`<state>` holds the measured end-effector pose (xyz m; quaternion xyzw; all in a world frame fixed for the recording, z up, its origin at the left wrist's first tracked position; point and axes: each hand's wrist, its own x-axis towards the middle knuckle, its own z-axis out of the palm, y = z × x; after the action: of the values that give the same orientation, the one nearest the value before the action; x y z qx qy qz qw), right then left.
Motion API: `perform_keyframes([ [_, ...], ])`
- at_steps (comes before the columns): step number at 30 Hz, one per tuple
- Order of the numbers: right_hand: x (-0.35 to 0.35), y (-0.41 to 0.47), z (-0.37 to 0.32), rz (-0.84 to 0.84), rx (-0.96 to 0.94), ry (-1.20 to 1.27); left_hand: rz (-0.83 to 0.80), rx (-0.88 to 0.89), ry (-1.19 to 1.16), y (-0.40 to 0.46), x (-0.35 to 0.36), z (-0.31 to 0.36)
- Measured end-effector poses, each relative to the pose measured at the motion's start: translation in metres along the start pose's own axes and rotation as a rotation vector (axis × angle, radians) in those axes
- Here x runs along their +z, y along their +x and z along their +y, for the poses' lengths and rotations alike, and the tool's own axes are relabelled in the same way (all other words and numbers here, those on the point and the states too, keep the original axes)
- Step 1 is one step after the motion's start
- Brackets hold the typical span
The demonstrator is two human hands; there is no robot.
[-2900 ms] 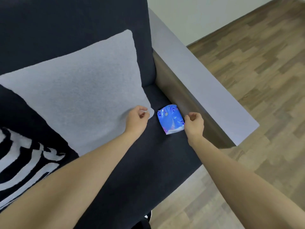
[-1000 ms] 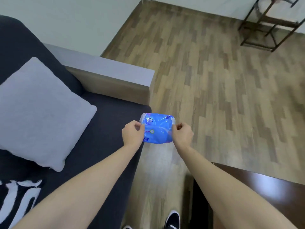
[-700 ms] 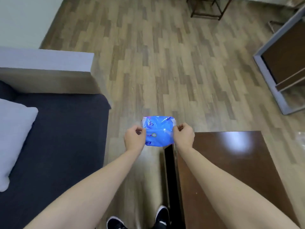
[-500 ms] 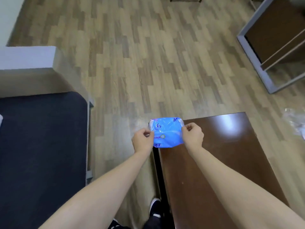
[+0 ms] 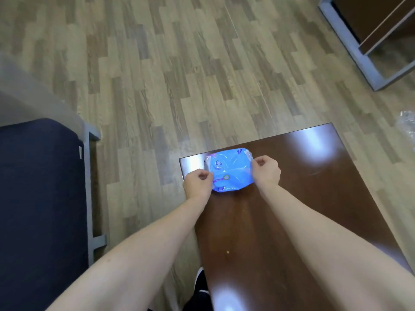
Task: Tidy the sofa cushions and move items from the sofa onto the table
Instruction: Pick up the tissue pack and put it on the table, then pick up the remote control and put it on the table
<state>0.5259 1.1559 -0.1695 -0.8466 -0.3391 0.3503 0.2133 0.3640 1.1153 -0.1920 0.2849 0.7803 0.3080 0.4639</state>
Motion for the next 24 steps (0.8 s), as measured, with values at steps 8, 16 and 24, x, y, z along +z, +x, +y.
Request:
perform_keyframes([
  [8, 0.014, 0.025, 0.001, -0.036, -0.015, 0.009, -0.028, -0.063, -0.071, 0.034, 0.021, -0.022],
  [16, -0.002, 0.016, -0.005, 0.017, -0.001, 0.013, 0.027, -0.1, -0.172, 0.015, 0.001, -0.001],
  [24, 0.014, -0.083, -0.07, -0.149, -0.186, 0.09, 0.113, -0.079, -0.368, -0.022, -0.108, 0.025],
])
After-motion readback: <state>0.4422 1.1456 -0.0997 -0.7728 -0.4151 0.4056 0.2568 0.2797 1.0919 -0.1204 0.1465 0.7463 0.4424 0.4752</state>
